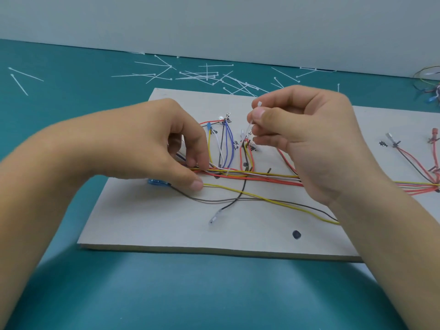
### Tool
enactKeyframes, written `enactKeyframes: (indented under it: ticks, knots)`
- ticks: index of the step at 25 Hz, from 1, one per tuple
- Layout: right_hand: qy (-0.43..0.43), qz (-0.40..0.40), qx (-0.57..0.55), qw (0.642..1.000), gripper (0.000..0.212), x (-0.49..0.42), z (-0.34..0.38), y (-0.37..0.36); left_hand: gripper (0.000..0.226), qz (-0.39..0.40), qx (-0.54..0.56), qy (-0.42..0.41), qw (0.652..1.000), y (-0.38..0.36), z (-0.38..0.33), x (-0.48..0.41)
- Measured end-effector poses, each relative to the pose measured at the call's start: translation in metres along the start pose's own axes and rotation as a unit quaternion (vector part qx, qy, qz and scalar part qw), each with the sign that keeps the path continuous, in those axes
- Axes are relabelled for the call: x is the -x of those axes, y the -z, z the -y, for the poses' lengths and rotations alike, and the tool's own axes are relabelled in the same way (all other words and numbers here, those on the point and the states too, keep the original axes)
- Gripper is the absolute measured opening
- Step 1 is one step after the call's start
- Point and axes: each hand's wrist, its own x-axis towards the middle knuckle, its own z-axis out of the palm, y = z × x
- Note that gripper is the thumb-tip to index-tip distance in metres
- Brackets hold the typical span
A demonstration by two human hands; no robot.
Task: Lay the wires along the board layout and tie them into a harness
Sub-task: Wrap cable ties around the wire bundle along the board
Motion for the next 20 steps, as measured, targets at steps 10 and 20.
enactKeyframes:
  ticks: [10,20]
  knots:
    - [0.041,-0.059,-0.022,0.997,0.008,-0.001,-0.007,-0.016,0.021,-0.086,-0.011,0.007,0.996,-0.014,-0.001,-0.01]
    - [0.135,-0.037,0.14,0.98,0.012,-0.004,-0.019,-0.034,0.019,-0.08,0.017,-0.002,0.997,-0.015,0.004,-0.015]
